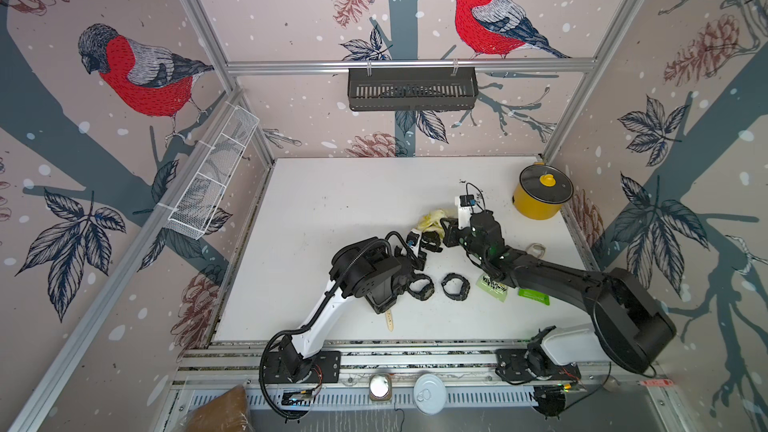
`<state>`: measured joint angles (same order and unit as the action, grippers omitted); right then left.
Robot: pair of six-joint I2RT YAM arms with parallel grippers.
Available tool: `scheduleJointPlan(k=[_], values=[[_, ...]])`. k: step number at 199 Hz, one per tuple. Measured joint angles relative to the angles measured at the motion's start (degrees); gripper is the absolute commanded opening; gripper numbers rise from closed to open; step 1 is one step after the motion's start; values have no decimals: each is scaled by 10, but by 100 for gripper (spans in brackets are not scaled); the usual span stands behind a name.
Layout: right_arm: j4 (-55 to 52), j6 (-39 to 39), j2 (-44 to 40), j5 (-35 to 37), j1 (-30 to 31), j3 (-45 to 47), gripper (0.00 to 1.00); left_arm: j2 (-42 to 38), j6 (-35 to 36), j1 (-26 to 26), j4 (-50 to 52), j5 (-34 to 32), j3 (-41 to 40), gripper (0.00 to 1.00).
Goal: Wipe the watch dial
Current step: Wipe the dirt from the watch dial.
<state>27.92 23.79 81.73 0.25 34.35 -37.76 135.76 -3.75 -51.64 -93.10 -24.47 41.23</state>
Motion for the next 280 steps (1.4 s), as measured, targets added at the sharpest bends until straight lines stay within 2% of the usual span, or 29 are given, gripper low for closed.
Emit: scheduleJointPlan(k=[35, 77, 137, 173, 190, 216, 232, 262, 280], values=[[17, -12, 96, 4, 8, -70, 6, 0, 0, 0, 0, 0, 0, 0], [32, -4, 154, 0, 50, -44, 6, 0, 0, 0, 0, -1, 0, 0], [125, 18, 98, 17, 52, 74, 6, 0, 0, 0, 0, 0, 0, 0], [126, 19, 62, 17, 42, 110, 6, 0, 0, 0, 0, 0, 0, 0], [92, 19, 36, 16, 27, 115, 7, 0, 0, 0, 0, -1, 0, 0], [20, 13, 3, 14, 9, 70, 8, 0, 0, 0, 0, -2, 0, 0], [16, 3, 7, 12, 5, 27, 7, 0, -1, 0, 0, -3, 0, 0], [26, 1, 95, 6, 10, -47, 5, 0, -1, 0, 0, -5, 0, 0], [25, 1, 136, 0, 27, -55, 5, 0, -1, 0, 0, -7, 0, 0]])
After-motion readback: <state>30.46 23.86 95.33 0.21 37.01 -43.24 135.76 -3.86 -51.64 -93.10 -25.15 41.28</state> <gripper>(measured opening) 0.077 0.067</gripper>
